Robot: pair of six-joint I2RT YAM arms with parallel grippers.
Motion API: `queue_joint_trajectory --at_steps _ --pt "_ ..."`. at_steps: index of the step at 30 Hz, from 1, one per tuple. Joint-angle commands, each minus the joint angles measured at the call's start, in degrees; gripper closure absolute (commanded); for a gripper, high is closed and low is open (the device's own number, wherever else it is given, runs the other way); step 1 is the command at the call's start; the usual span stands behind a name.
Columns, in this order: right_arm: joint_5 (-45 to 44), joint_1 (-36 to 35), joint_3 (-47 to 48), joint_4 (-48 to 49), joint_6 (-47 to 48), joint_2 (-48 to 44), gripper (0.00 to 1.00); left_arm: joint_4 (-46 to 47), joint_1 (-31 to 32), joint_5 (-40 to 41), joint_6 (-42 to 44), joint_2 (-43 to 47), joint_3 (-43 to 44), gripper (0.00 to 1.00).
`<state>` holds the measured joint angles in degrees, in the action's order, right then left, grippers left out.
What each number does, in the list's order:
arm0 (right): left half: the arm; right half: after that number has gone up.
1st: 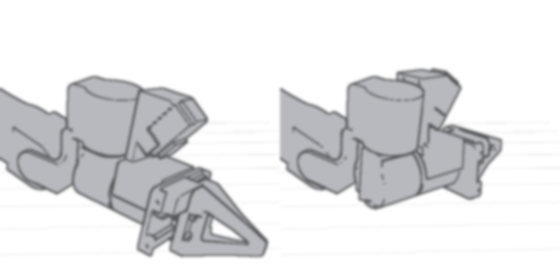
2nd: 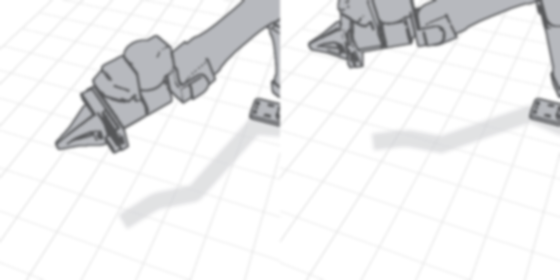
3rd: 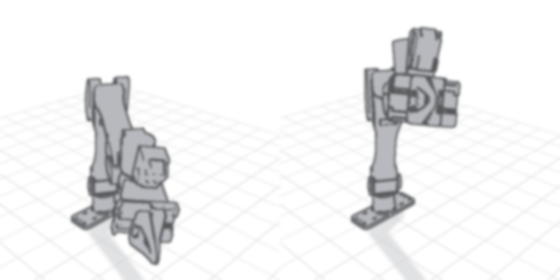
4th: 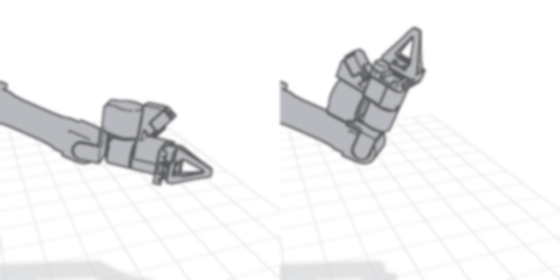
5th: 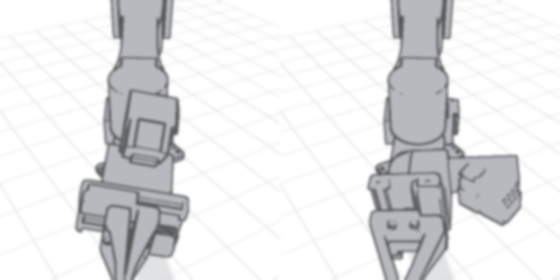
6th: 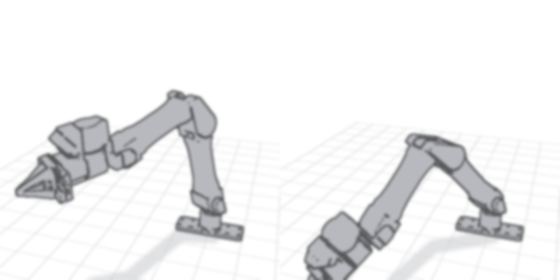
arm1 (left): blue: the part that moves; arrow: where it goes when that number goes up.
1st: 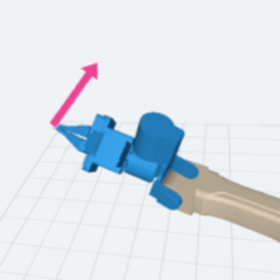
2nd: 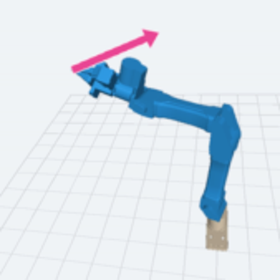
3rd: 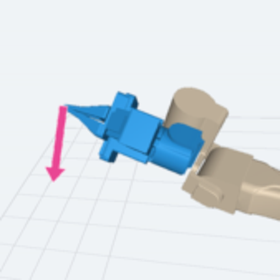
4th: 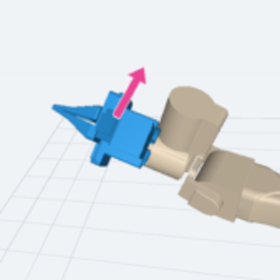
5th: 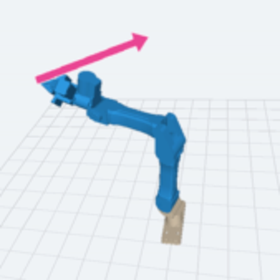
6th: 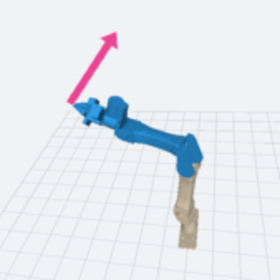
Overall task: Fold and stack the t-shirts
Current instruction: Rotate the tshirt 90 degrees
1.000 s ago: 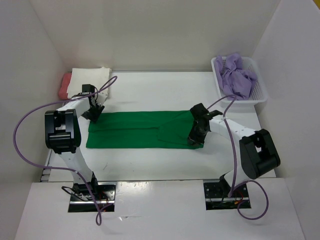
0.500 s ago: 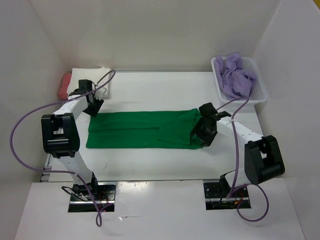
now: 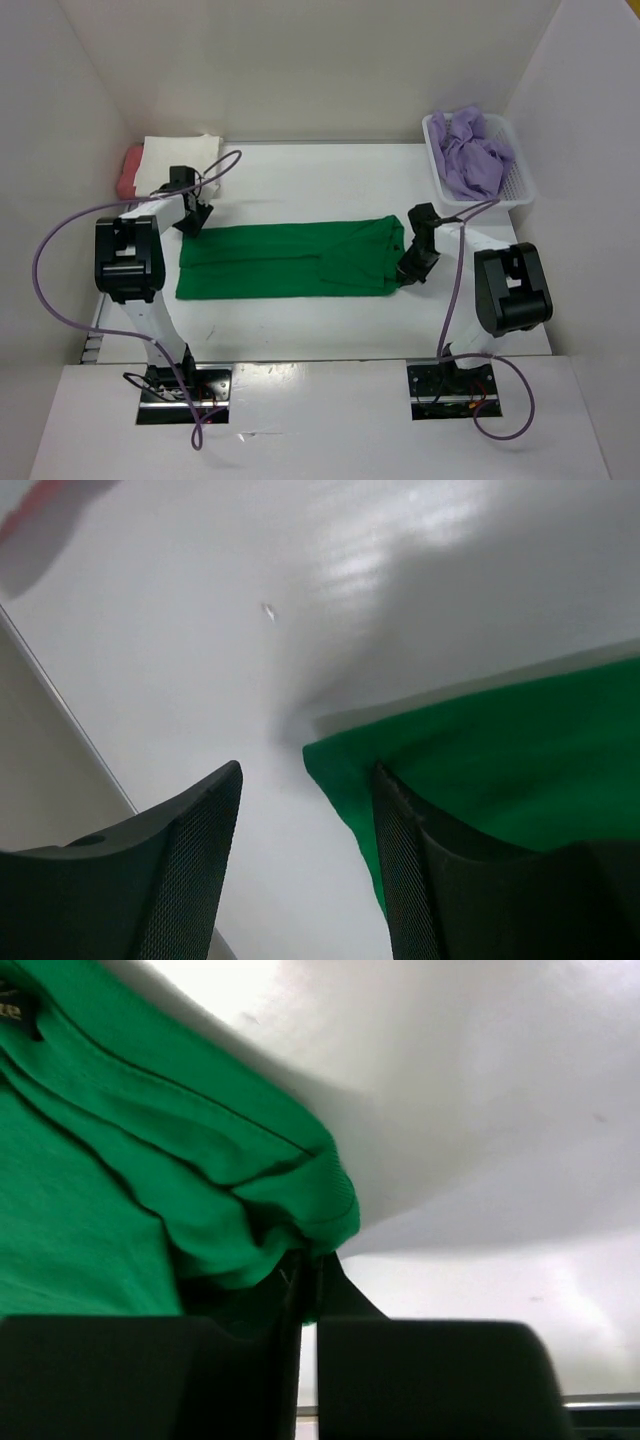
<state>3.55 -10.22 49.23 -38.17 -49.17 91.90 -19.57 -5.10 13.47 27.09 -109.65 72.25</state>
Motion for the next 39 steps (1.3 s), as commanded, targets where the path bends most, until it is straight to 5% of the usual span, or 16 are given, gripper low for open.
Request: queue_joint_trajectory --at_steps 1,8,17,20,21,25,27,28,35,39 --pt "-3.4 -0.8 3.2 5.3 3.0 6.0 1.0 -1.0 -0.3 0.8 1.4 5.0 -3.2 0.37" --pt "-11.8 -5.3 20.9 -0.2 6.9 15.4 1.0 -6.7 -3.3 1.3 1.9 11.3 -7.3 0.37" --pt "-20.8 -5.8 67.7 -11.4 17.2 45.3 0.98 -13.6 -3.9 0.1 0.2 11.8 -8.6 0.36" --pt "-25.6 -5.8 98.3 -20.7 21.4 61.1 0.84 -16.0 -3.2 -0.8 0.2 12.4 -7.5 0.36" --pt "-25.6 -5.8 109.6 -25.3 23.2 65.6 0.69 -16.7 -3.2 -1.3 -0.3 12.4 -7.5 0.36" --pt "-21.3 -5.1 118.7 -22.7 23.5 66.9 0.26 -17.9 -1.1 -1.3 -2.5 12.4 -5.5 0.36" --pt "-23.6 -6.6 117.0 -22.7 24.1 62.4 0.15 -18.5 -0.6 -2.7 -3.4 12.4 -4.7 0.36" --pt "-24.9 -7.2 114.4 -23.3 24.6 60.0 0.0 -18.5 -0.6 -3.3 -3.4 12.4 -4.7 0.36" --pt "-28.3 -14.6 89.8 -22.4 24.6 31.7 0.0 -18.0 0.4 -9.8 -3.9 13.0 -6.1 0.34" --pt "-21.2 -30.6 59.1 -13.3 21.1 18.0 0.0 -15.0 0.4 -11.7 -3.9 13.5 -9.7 0.34"
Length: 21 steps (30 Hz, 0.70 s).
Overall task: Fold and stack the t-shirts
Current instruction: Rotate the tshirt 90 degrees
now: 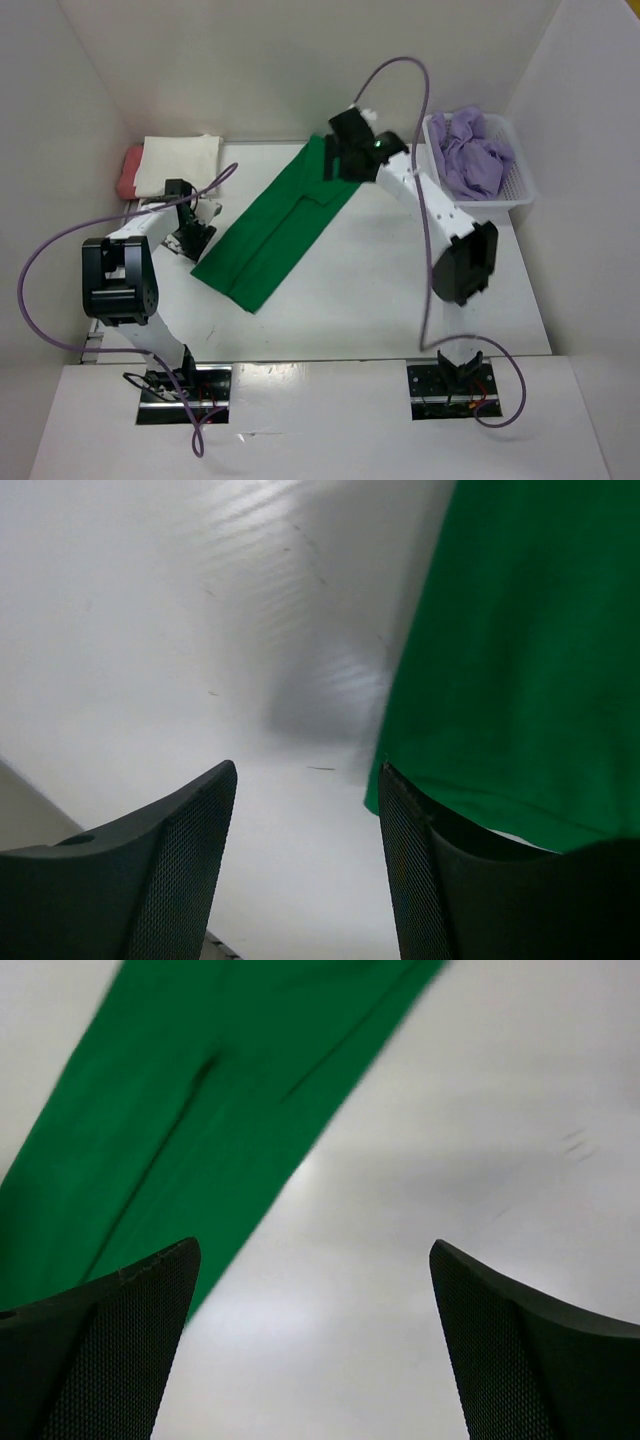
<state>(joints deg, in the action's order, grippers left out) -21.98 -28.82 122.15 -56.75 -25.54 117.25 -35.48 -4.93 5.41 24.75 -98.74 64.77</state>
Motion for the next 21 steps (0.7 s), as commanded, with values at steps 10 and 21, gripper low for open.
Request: queue_joint_trajectory --at_steps 10,21 --pt "27.9 -27.7 -31.4 22.9 -23.0 -6.3 0.58 7.5 0.8 -4.2 0.2 10.9 -10.6 0.34" --pt "33.4 -28.8 -33.0 30.9 -34.7 3.6 0.57 6.5 0.8 -5.9 -0.3 10.3 -9.4 0.34"
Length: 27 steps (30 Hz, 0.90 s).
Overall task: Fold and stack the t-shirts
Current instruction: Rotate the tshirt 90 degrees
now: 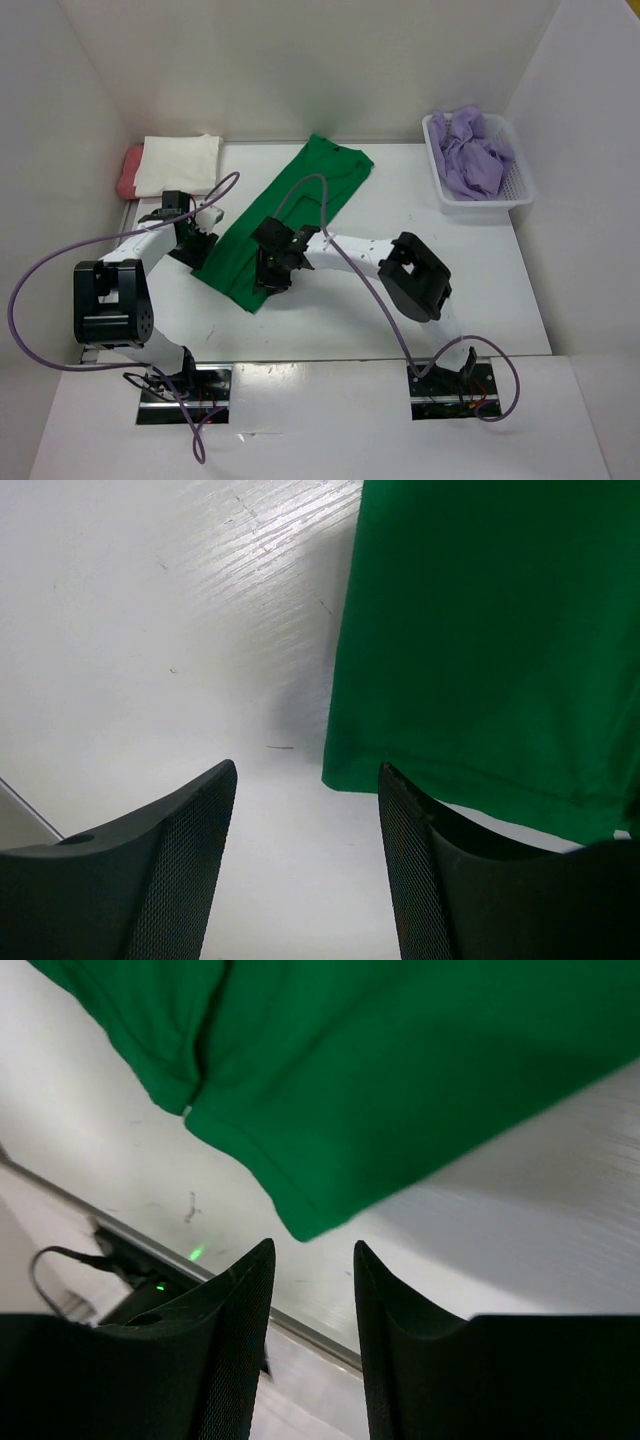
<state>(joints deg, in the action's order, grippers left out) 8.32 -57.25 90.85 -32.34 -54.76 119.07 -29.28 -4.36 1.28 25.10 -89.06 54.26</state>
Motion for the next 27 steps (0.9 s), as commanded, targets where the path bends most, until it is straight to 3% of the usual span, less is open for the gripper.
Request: queue_joint_trajectory --at_steps 1,6,14,16,20,27 --pt "4.2 -0.4 -2.3 9.7 -6.1 2.3 0.57 -0.2 0.2 -1.8 -0.7 1.2 1.1 0.34" --pt "5.1 -1.5 1.0 7.5 -8.7 6.4 0.55 -1.8 0.2 -3.2 -0.7 2.7 2.2 0.33" --pt "6.2 -2.2 -3.2 10.1 -12.4 6.3 0.46 -2.4 -0.3 -3.2 -0.1 4.0 1.6 0.33" --pt "7.8 -2.2 -2.4 9.6 -11.9 8.3 0.56 -2.4 -0.3 -3.2 -0.1 4.0 1.6 0.33" --pt "8.9 -1.6 -4.4 10.1 -11.9 8.1 0.97 -2.4 -0.3 -3.2 -0.1 4.0 1.6 0.33" --pt "9.4 0.7 -21.3 15.9 -12.5 -2.2 1.0 -4.7 0.2 -3.2 3.3 2.7 3.9 0.33"
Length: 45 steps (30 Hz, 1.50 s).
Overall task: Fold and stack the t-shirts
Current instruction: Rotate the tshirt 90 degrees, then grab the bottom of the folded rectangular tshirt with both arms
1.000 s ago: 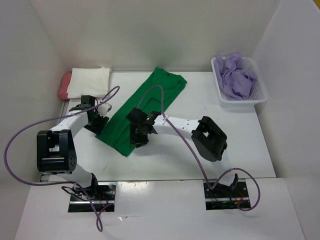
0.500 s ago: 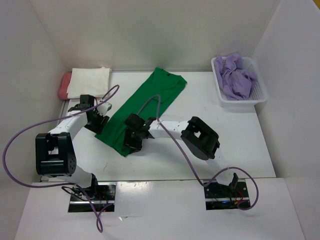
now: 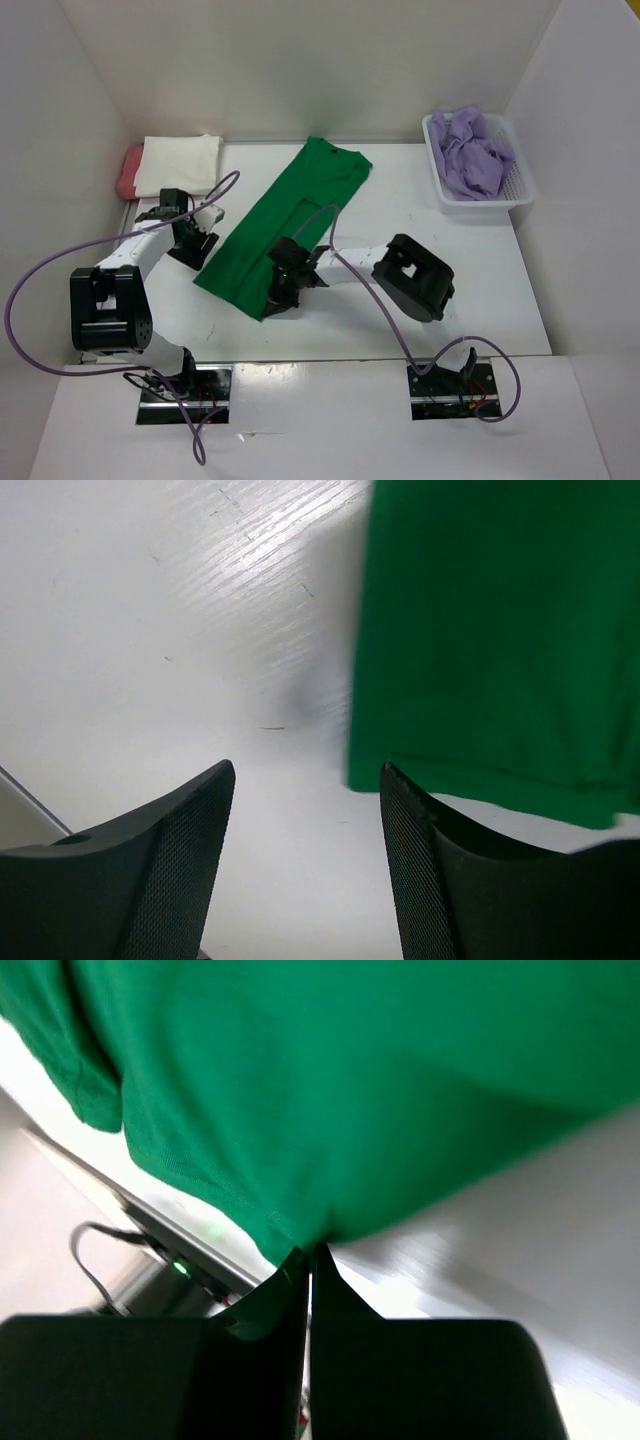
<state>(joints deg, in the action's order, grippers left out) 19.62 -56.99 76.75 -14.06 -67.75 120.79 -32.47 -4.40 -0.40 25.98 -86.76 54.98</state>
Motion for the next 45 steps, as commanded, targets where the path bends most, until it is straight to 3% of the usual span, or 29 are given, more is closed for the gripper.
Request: queue_joint_trajectory --at_steps 1,7,13,16,20,21,24,29,34,38,42,45 --pt "-1.9 0.4 -9.2 -2.4 1.0 -5.3 1.0 -2.3 0.3 -1.5 3.5 -0.3 3.9 0.31" --pt "-1.8 3.0 -25.4 -4.0 3.4 -19.1 1.0 -6.4 5.9 -0.3 7.7 -1.5 10.8 0.31" --pt "-1.2 7.8 -35.2 -14.5 13.2 -30.6 0.98 -12.4 21.3 3.6 12.7 1.0 12.5 0.3" --pt "-0.6 12.7 -36.9 -17.7 18.1 -35.5 0.84 -13.8 29.9 4.4 16.0 4.7 9.6 0.3" --pt "0.5 15.2 -36.9 -20.1 21.2 -41.7 0.48 -13.2 38.6 5.7 27.2 11.0 0.2 0.3" --pt "1.0 15.2 -36.9 -20.9 21.2 -42.6 0.46 -12.6 41.3 5.7 29.5 12.7 -4.9 0.3" --pt "1.7 15.2 -36.9 -22.2 21.2 -45.7 0.44 -11.2 44.6 4.1 37.9 22.5 -10.7 0.29" --pt "1.7 15.2 -36.4 -21.2 19.1 -46.9 0.44 -12.4 47.6 -8.2 47.0 30.5 -16.2 0.28" --pt "1.7 15.2 -37.6 -19.4 17.7 -47.5 0.44 -14.4 48.2 -19.4 63.4 46.3 -23.4 0.28" --pt "3.0 15.2 -37.6 -17.6 18.5 -45.0 0.44 -15.0 48.2 -21.7 73.7 54.4 -29.3 0.49" --pt "3.0 15.2 -34.8 -18.1 20.9 -40.7 0.44 -15.0 48.7 -21.0 79.0 45.8 -28.4 0.48" --pt "3.0 15.2 -33.6 -18.1 22.3 -38.3 0.44 -18.1 49.9 -19.5 80.3 30.7 -23.0 0.4"
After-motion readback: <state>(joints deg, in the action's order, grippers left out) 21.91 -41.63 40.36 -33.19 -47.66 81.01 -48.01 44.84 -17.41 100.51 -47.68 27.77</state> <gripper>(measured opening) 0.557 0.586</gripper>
